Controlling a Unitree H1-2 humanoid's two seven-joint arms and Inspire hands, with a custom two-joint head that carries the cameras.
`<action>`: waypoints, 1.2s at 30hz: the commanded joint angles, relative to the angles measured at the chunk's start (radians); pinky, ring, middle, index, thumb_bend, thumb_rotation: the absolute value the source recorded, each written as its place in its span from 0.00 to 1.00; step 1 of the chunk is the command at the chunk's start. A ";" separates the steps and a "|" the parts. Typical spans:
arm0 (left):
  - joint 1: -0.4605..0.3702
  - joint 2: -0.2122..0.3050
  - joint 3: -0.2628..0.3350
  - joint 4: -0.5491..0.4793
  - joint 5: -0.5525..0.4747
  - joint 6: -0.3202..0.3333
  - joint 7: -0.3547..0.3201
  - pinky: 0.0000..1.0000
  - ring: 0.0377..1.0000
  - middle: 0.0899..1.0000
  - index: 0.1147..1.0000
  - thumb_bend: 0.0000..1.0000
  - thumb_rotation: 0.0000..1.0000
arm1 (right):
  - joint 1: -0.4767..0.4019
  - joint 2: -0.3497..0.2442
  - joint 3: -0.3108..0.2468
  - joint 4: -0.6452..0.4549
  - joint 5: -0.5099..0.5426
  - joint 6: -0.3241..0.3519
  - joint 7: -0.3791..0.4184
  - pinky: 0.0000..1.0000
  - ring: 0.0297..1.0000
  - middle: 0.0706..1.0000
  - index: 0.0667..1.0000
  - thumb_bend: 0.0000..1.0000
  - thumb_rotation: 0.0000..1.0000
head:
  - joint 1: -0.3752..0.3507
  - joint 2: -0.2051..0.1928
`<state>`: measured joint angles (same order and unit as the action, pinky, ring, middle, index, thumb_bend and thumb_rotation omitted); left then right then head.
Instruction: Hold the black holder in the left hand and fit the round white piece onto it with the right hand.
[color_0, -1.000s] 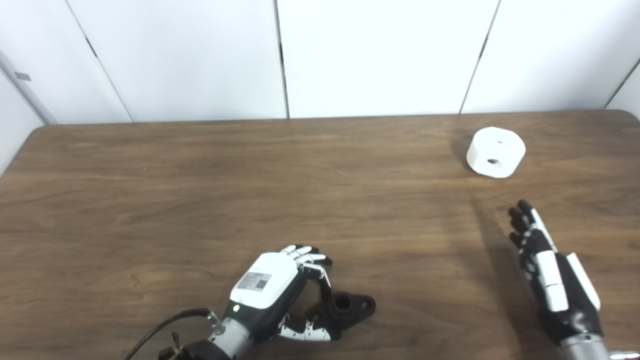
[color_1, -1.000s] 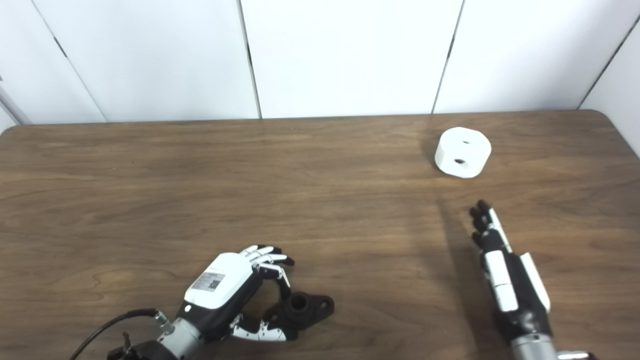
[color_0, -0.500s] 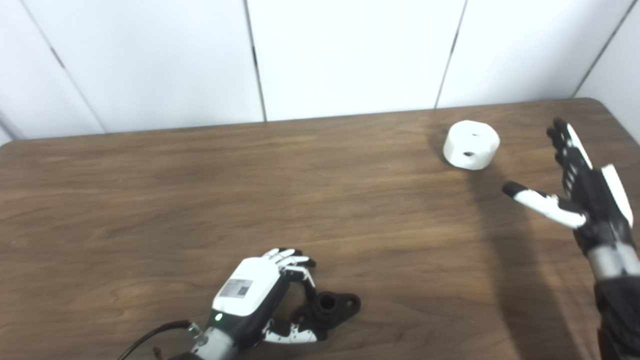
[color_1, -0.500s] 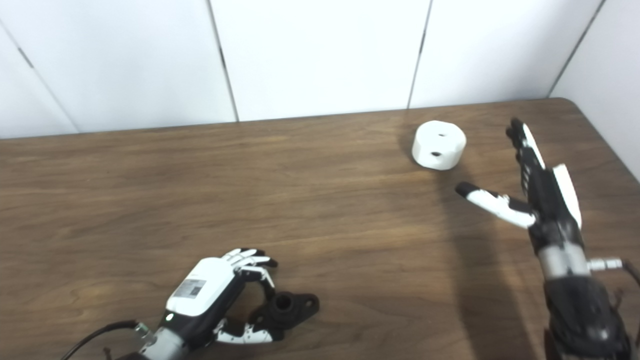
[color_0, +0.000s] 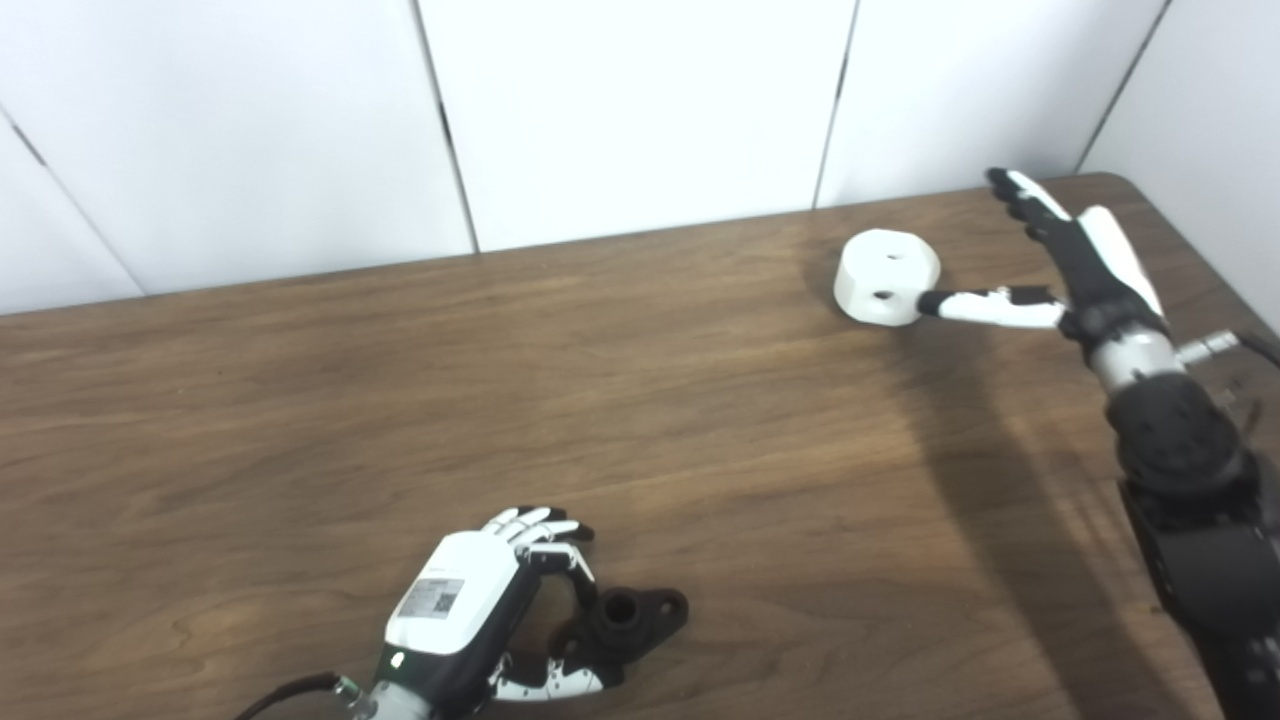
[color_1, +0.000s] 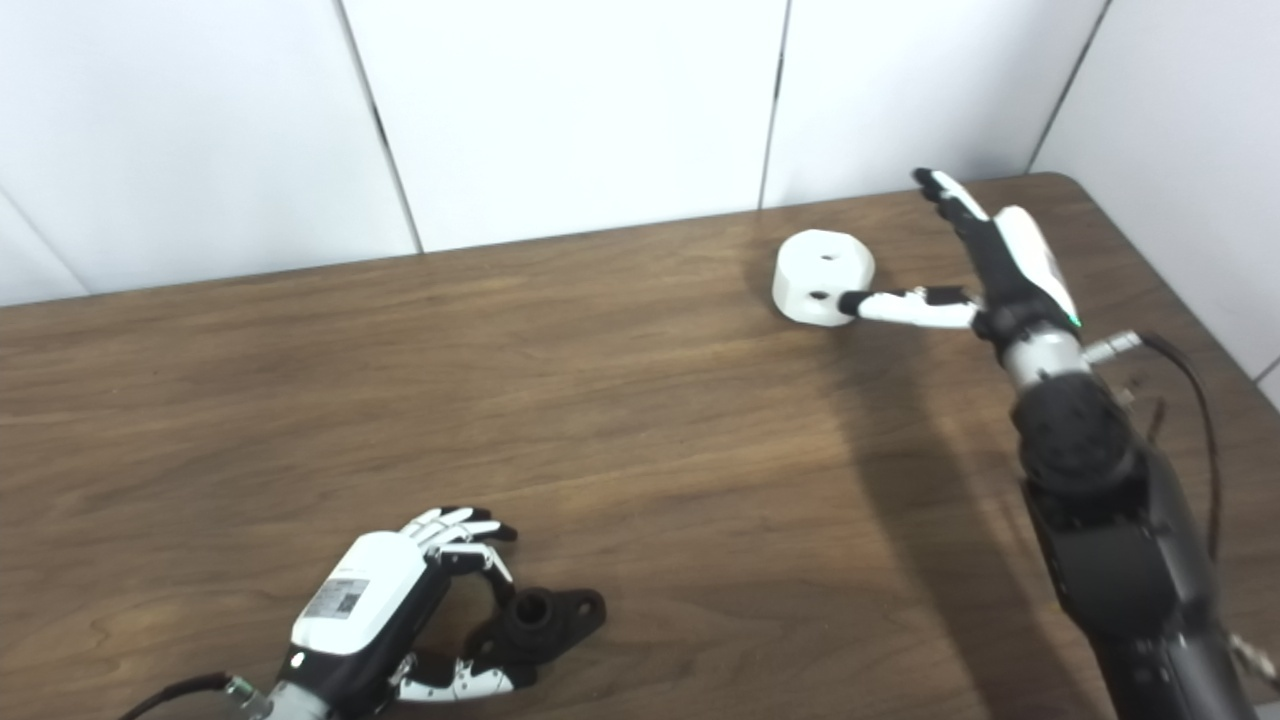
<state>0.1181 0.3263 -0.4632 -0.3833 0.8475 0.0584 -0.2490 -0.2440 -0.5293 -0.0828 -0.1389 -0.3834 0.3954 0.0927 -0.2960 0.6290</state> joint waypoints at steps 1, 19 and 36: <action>0.065 0.051 -0.002 0.112 0.007 0.048 -0.084 0.89 0.88 0.80 0.42 0.52 0.05 | -0.071 -0.042 0.013 0.010 -0.039 0.019 0.011 0.94 0.99 0.95 0.91 0.90 0.39 | -0.003 0.001; 0.076 0.048 0.013 0.107 0.006 0.040 -0.097 0.91 0.89 0.81 0.42 0.52 0.05 | -0.261 -0.089 0.152 0.292 -0.105 0.022 0.080 0.90 1.00 0.97 0.84 0.94 0.34 | 0.005 -0.004; 0.075 0.041 0.013 0.095 0.008 0.046 -0.102 0.90 0.89 0.80 0.42 0.52 0.05 | -0.269 -0.080 0.164 0.318 -0.110 0.003 0.080 0.91 1.00 0.95 0.74 0.91 0.31 | 0.002 -0.008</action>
<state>0.1255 0.3265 -0.4438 -0.3747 0.8259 0.0279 -0.2490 -0.4665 -0.5816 0.0941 0.1987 -0.4899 0.4256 0.1927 -0.2945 0.6197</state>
